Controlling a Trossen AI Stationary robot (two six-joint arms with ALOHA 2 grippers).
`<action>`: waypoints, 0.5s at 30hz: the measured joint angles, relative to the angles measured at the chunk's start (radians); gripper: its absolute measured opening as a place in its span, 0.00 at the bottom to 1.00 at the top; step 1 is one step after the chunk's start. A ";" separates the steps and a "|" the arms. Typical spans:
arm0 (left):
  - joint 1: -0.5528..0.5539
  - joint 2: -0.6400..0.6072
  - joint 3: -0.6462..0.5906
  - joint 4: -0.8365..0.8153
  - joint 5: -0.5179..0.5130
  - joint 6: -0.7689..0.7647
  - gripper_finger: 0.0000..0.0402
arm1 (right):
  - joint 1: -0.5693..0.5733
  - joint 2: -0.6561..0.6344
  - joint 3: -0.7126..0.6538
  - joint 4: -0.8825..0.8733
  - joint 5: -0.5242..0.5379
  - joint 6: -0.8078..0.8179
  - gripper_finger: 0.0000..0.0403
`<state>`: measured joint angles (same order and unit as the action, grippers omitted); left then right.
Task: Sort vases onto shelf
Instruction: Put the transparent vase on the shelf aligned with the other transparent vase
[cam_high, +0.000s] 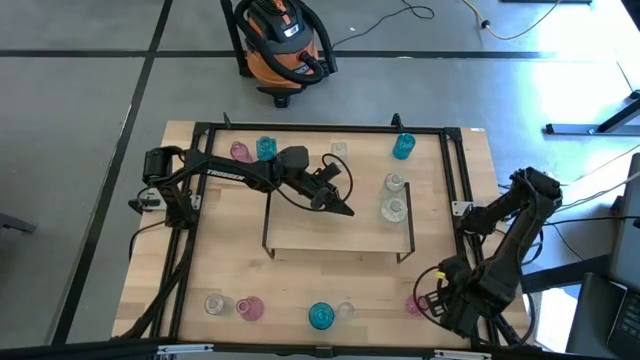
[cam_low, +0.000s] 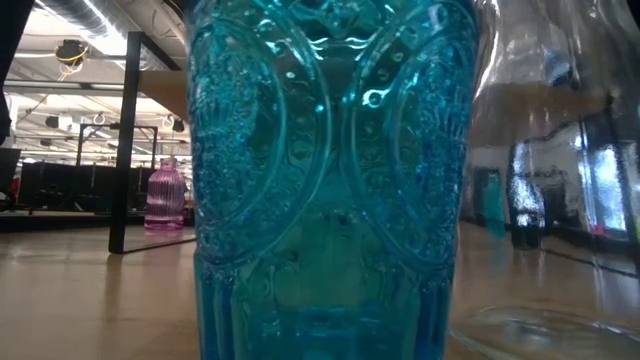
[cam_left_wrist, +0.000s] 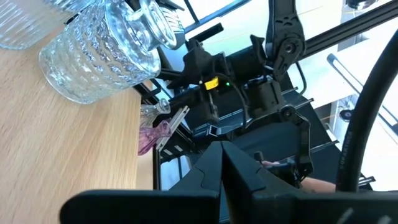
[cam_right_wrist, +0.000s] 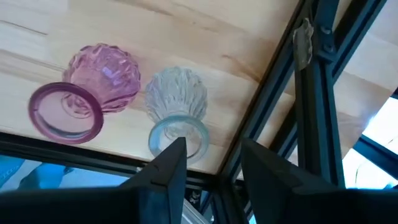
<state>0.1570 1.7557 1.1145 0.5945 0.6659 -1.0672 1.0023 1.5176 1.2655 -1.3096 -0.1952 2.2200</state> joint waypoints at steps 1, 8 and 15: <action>0.000 0.000 0.000 0.000 0.000 0.000 0.00 | 0.000 0.000 -0.012 0.015 0.000 0.000 0.33; 0.000 0.000 0.000 0.002 -0.001 0.000 0.00 | 0.000 0.000 -0.091 0.145 -0.007 0.001 0.33; 0.000 0.000 0.000 0.002 -0.010 0.000 0.00 | 0.000 0.000 -0.137 0.230 -0.026 0.001 0.22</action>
<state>0.1570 1.7557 1.1145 0.5964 0.6560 -1.0671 1.0023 1.5173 1.1286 -1.0799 -0.2211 2.2208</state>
